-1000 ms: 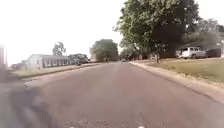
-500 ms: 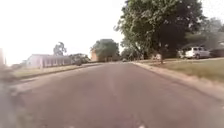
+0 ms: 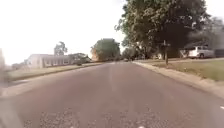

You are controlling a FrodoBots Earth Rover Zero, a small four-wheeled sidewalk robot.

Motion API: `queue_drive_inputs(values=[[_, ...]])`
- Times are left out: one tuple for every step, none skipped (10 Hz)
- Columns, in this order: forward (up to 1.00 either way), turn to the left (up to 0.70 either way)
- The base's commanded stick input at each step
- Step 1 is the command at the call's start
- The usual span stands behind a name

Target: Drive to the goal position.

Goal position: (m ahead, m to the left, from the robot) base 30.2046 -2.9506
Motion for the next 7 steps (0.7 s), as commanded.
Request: queue_drive_inputs(values=[[1.0, 0.0], [1.0, 0.0], [1.0, 0.0], [1.0, -0.2], [1.0, -0.2], [1.0, -0.2], [1.0, -0.07]])
